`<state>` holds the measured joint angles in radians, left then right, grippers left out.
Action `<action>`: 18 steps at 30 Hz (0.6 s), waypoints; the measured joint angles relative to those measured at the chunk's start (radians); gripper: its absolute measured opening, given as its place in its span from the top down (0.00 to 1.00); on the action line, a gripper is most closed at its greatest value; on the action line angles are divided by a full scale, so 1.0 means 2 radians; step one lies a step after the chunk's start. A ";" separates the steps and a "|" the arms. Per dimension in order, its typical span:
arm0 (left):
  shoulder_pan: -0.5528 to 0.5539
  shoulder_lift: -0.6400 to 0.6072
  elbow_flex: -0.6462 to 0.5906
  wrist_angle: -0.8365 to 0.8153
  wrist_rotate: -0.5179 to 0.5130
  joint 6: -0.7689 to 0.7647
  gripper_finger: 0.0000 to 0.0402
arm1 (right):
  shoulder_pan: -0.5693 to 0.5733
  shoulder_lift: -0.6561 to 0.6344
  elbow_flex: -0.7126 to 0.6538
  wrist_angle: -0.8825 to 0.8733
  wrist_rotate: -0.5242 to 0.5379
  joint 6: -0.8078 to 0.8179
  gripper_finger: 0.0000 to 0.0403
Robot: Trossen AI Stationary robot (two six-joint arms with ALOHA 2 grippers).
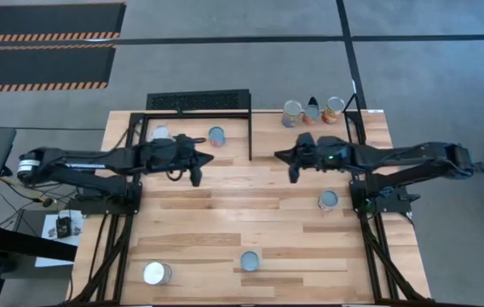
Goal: Pick and place cans onto a shelf
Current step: Put the blue canned corn on the shelf
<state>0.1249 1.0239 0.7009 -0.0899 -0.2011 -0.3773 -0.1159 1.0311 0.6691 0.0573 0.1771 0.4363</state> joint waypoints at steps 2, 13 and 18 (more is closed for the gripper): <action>0.000 0.025 0.007 0.010 -0.015 -0.007 1.00 | -0.007 -0.030 -0.001 -0.025 -0.015 0.000 0.99; 0.000 0.112 0.040 0.013 -0.025 -0.036 1.00 | -0.015 -0.109 -0.001 -0.090 -0.032 -0.033 0.98; 0.010 0.120 0.044 -0.007 -0.048 -0.058 1.00 | -0.015 -0.106 -0.001 -0.089 -0.036 -0.014 0.98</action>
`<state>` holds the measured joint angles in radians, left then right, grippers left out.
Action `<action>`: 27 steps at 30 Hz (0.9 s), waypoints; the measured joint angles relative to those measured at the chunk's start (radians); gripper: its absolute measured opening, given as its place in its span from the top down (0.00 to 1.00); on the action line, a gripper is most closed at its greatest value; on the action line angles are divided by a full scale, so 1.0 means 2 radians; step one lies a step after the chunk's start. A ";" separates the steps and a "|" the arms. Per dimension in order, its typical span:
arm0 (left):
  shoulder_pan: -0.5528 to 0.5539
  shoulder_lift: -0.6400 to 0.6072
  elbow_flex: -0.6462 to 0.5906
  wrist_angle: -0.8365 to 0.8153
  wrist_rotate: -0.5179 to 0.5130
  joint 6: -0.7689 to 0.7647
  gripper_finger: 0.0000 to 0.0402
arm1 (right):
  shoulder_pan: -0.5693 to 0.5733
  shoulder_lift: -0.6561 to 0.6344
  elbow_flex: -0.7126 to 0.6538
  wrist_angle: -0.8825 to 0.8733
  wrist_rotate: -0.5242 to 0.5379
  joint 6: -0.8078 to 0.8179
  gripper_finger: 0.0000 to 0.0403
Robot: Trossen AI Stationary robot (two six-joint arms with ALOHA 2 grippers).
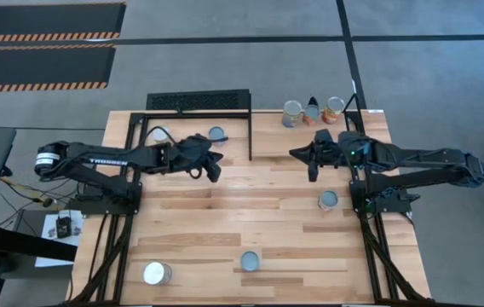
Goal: Pick and place cans onto a shelf
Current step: Put the blue canned corn on the shelf
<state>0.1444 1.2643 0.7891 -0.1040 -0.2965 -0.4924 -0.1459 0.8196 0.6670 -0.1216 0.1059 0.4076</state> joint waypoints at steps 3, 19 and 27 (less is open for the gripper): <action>0.010 0.000 0.001 -0.012 -0.002 -0.009 1.00 | 0.000 0.008 0.000 0.000 -0.001 -0.002 0.98; 0.119 -0.001 0.001 -0.065 0.100 0.079 0.96 | -0.001 0.039 0.000 0.003 -0.012 -0.018 0.97; 0.133 0.043 0.001 -0.020 0.089 0.229 0.77 | -0.014 0.039 0.000 0.028 0.003 0.024 0.97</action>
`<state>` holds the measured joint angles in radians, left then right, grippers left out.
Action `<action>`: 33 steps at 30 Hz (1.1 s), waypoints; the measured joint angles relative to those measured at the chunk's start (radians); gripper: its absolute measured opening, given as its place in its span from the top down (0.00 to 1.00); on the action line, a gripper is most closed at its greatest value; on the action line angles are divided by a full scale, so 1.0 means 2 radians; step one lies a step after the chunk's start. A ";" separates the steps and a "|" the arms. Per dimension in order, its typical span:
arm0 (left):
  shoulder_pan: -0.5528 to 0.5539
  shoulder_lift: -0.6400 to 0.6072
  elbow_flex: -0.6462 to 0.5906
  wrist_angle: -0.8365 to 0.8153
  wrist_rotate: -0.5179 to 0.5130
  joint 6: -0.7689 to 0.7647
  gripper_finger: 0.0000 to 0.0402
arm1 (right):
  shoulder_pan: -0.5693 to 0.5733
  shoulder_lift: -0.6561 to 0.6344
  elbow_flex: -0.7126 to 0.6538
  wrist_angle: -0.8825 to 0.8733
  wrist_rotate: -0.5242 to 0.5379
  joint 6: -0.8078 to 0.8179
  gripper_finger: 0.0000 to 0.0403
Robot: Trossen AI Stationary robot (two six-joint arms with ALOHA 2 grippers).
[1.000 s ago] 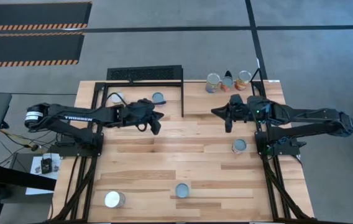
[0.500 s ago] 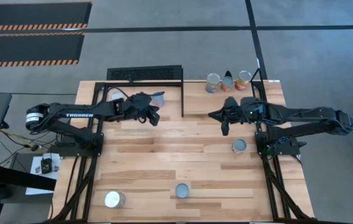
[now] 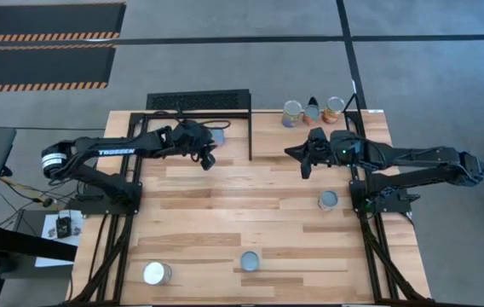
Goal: Pick and place cans onto a shelf
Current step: Put the blue canned corn on the shelf
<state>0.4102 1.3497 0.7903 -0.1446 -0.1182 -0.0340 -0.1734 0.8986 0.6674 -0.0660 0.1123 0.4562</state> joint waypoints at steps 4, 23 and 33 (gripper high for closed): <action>0.009 0.056 0.000 0.061 -0.026 0.040 0.70 | 0.000 0.000 0.000 0.005 0.000 0.000 0.97; 0.039 0.168 0.003 0.115 -0.064 0.091 0.86 | -0.007 0.000 0.000 0.010 0.001 -0.001 0.97; 0.020 0.112 -0.002 0.053 0.023 0.059 0.99 | -0.007 0.000 0.000 0.010 0.001 -0.006 0.97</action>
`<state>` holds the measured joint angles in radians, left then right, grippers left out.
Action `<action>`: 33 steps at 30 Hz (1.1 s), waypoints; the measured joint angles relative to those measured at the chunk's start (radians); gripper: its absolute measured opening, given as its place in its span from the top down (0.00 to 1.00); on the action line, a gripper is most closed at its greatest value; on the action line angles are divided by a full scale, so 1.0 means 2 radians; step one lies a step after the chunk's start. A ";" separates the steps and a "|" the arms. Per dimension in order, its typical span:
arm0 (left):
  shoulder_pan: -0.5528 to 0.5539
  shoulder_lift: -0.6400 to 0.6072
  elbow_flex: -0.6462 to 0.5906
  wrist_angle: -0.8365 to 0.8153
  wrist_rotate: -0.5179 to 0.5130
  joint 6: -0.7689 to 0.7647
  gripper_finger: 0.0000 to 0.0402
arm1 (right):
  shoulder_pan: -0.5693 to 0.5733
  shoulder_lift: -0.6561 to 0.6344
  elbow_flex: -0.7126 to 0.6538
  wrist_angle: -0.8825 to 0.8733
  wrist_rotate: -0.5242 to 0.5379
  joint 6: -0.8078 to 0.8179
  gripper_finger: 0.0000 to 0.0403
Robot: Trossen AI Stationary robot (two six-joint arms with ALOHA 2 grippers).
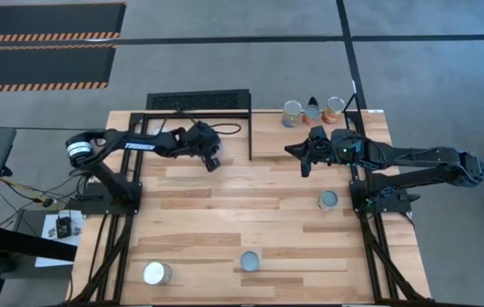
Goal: Pick and place cans onto a shelf
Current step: Put the blue canned corn on the shelf
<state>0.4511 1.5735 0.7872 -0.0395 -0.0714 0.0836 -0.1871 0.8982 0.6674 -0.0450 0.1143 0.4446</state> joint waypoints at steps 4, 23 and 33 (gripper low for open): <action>-0.039 -0.035 0.001 -0.027 0.028 -0.028 1.00 | 0.000 0.000 0.000 0.000 -0.001 -0.003 0.97; -0.232 -0.049 0.001 -0.019 -0.089 -0.257 1.00 | 0.005 0.000 0.000 -0.003 -0.004 -0.004 0.97; -0.234 -0.049 0.001 -0.007 -0.097 -0.277 1.00 | 0.012 0.000 0.000 -0.003 -0.015 -0.004 0.97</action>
<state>-0.0162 1.4746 0.7891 -0.0535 -0.2654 -0.4696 -0.1635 0.8982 0.6674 -0.0518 0.0840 0.4366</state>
